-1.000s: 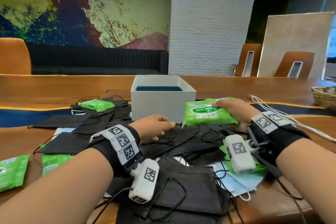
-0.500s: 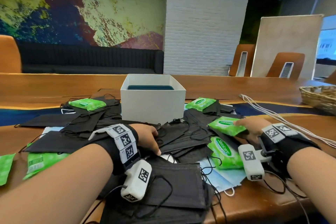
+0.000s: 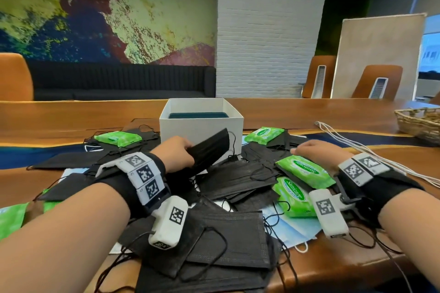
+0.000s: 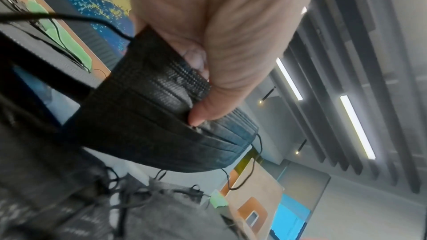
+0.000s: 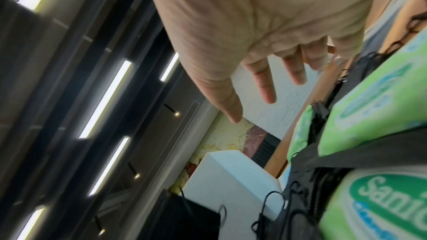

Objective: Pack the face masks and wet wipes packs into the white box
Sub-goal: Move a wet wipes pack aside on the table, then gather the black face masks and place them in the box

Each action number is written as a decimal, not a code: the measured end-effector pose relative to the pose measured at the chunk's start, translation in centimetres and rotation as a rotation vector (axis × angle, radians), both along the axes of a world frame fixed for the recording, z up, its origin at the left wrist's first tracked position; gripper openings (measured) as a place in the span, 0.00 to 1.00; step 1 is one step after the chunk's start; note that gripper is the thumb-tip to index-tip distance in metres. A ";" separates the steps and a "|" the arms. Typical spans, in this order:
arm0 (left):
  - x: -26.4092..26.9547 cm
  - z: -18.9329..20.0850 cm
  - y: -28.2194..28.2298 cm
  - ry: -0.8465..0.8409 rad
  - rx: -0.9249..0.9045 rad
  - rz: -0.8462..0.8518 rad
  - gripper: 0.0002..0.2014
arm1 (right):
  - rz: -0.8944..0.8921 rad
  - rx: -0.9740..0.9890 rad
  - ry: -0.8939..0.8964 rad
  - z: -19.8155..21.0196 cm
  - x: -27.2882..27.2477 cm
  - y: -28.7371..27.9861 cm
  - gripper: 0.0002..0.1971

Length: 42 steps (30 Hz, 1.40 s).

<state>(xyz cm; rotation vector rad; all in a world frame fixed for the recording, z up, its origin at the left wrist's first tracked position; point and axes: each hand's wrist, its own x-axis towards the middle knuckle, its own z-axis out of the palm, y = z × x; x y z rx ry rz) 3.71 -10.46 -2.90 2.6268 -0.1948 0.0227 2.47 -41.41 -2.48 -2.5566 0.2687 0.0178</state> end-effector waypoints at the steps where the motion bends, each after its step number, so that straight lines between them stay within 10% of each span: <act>1: -0.3 0.5 0.3 -0.024 -0.049 -0.002 0.07 | 0.029 0.030 -0.036 0.2 -0.1 0.4 0.25; 9: -1.9 2.3 2.1 -0.131 -0.572 -0.049 0.10 | 0.274 0.235 -0.186 1.0 -0.9 4.9 0.13; 16: -3.0 1.7 1.6 0.028 -0.882 -0.183 0.15 | 0.468 0.795 -0.105 0.5 -0.7 8.9 0.36; 24: -3.6 0.4 0.8 0.158 -0.884 -0.302 0.17 | 0.436 0.893 -0.239 -0.4 0.5 11.3 0.11; 31: -2.2 -1.3 3.7 0.244 -0.278 -0.253 0.43 | 0.335 1.048 -0.306 -0.9 1.1 10.8 0.06; 35: -2.7 -2.4 3.1 0.391 0.260 -0.303 0.37 | 0.330 1.072 -0.377 -0.7 1.4 10.7 0.05; 42: -2.3 -2.2 2.4 0.288 0.402 -0.272 0.27 | 0.323 0.987 -0.476 -0.1 1.5 9.5 0.06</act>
